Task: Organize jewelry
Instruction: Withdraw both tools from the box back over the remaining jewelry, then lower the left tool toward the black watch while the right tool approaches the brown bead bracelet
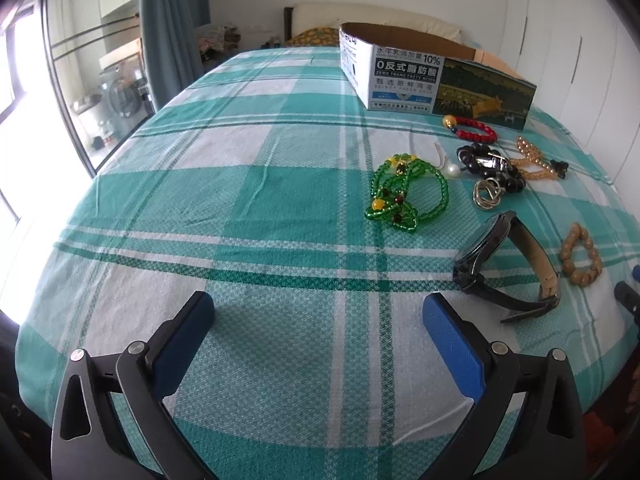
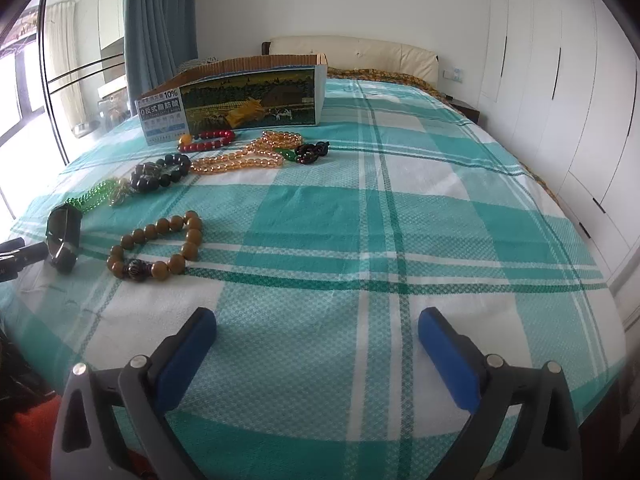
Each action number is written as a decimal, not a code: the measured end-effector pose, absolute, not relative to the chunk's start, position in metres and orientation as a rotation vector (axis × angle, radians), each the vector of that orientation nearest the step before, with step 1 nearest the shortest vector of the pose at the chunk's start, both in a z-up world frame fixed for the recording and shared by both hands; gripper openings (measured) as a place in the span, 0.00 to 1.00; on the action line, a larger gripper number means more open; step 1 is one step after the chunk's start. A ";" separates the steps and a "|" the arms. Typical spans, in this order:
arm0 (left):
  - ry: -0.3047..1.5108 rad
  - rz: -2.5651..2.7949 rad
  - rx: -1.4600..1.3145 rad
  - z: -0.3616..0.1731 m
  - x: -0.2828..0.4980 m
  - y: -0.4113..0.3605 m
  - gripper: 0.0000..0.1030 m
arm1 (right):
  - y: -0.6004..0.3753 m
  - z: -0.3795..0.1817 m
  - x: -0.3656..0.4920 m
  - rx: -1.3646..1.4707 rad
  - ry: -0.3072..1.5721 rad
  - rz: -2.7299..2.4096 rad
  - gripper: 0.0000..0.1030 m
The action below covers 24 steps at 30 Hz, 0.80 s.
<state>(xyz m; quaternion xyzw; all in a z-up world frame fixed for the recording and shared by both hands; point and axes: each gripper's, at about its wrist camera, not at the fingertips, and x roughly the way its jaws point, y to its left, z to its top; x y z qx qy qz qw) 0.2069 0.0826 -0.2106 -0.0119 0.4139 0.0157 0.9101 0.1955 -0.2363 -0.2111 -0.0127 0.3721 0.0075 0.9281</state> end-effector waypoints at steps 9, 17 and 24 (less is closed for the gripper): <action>0.805 0.019 -0.023 -0.211 0.200 0.083 1.00 | -0.234 -0.211 0.194 -0.019 0.761 -0.019 1.00; 0.771 -0.012 -0.068 -0.206 0.191 0.084 1.00 | -0.234 -0.208 0.194 -0.002 0.771 -0.020 1.00; 0.731 -0.045 -0.124 -0.191 0.188 0.085 1.00 | -0.226 -0.192 0.187 -0.026 0.697 -0.001 1.00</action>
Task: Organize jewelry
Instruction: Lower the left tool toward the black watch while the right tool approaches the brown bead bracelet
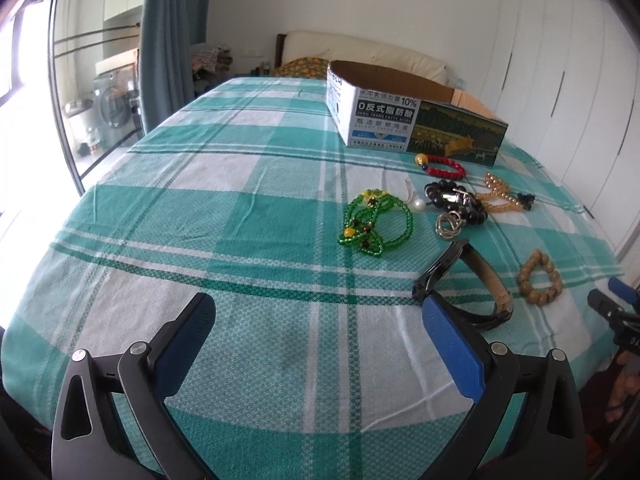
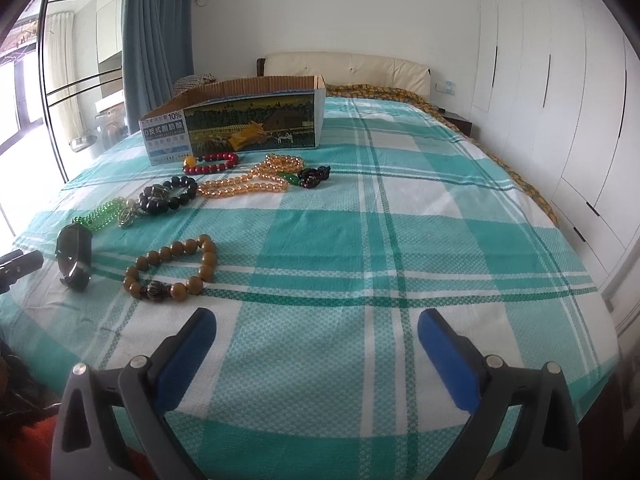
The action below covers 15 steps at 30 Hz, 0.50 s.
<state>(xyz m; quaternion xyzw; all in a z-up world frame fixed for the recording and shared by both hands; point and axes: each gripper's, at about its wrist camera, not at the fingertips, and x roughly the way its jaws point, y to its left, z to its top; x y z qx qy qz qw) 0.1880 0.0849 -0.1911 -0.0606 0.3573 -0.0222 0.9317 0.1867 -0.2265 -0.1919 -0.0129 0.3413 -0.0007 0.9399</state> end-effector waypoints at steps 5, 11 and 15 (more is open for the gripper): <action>0.720 -0.091 -0.125 -0.183 0.190 0.076 1.00 | -0.218 -0.185 0.189 -0.035 0.681 0.030 1.00; 0.716 -0.124 -0.100 -0.180 0.192 0.064 1.00 | -0.208 -0.177 0.195 -0.032 0.669 0.067 1.00; 0.728 -0.127 -0.095 -0.180 0.195 0.062 1.00 | -0.202 -0.173 0.198 -0.028 0.669 0.096 1.00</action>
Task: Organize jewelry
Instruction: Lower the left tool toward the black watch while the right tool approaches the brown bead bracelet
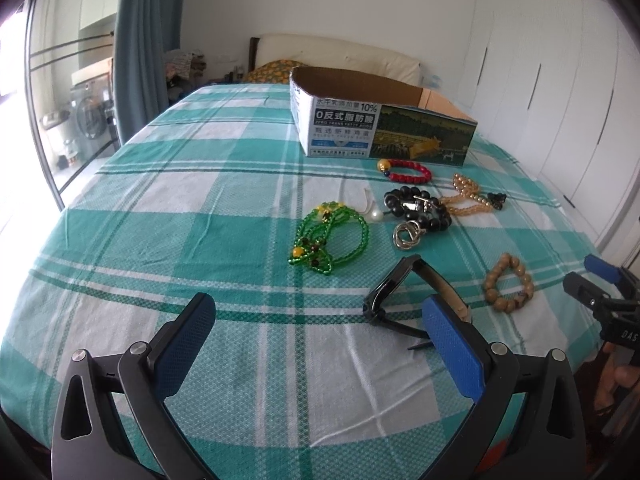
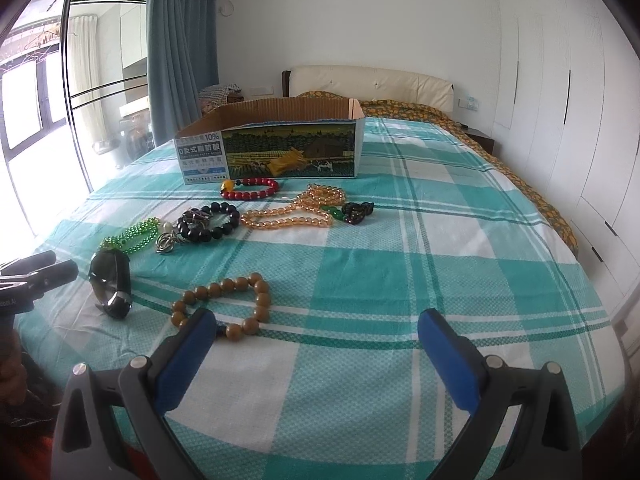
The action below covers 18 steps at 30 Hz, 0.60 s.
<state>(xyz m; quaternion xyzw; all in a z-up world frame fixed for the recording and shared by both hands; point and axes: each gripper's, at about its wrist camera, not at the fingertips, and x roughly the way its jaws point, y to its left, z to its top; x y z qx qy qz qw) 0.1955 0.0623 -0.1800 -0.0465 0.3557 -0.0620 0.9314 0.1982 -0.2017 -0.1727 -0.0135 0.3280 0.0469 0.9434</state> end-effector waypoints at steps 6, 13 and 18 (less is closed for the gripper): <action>0.745 -0.123 -0.098 -0.181 0.198 0.064 1.00 | -0.196 -0.173 0.201 -0.027 0.677 0.125 1.00; 0.754 -0.129 -0.107 -0.183 0.200 0.066 1.00 | -0.195 -0.171 0.200 -0.009 0.680 0.136 1.00; 0.754 -0.144 -0.103 -0.183 0.201 0.065 1.00 | -0.197 -0.173 0.203 0.018 0.697 0.145 1.00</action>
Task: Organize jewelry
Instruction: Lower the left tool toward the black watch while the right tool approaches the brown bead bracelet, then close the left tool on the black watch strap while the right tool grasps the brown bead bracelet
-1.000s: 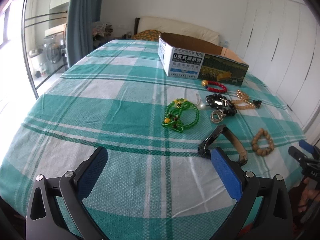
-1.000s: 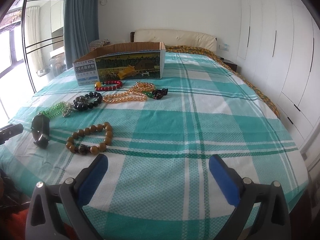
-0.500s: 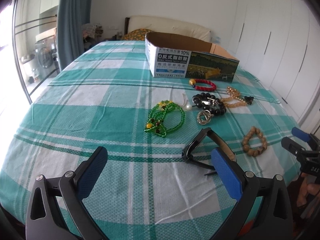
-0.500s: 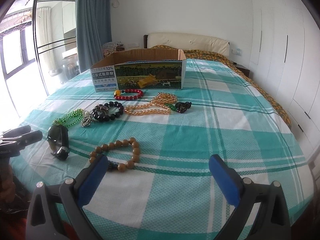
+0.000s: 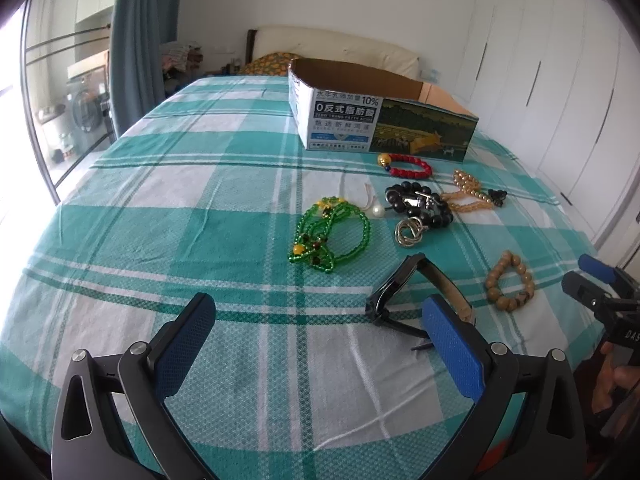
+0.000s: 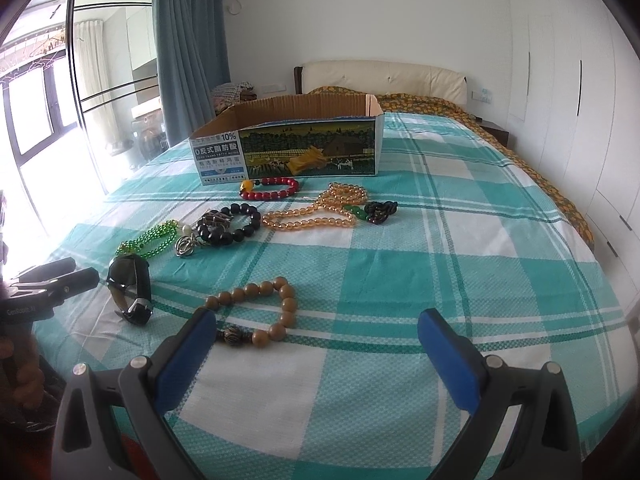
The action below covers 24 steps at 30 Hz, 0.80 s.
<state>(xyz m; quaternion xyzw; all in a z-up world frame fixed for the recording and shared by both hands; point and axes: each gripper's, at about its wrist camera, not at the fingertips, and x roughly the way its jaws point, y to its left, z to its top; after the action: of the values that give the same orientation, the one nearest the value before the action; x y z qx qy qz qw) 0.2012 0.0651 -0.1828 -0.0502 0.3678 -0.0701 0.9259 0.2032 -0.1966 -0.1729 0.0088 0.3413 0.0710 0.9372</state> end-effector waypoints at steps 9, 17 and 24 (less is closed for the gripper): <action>0.771 -0.208 -0.058 -0.183 0.206 0.055 1.00 | -0.189 -0.174 0.209 0.016 0.716 0.174 1.00; 0.800 -0.193 -0.014 -0.186 0.218 0.049 0.99 | -0.190 -0.177 0.219 0.027 0.743 0.182 1.00; 0.858 -0.182 0.006 -0.196 0.236 0.038 0.99 | -0.180 -0.185 0.236 0.004 0.764 0.194 1.00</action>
<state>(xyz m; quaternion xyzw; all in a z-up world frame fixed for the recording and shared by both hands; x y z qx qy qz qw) 0.2364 0.0377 -0.1959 0.0031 0.4153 -0.0883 0.9054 0.2358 -0.1796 -0.1853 0.0019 0.3723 0.0944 0.9233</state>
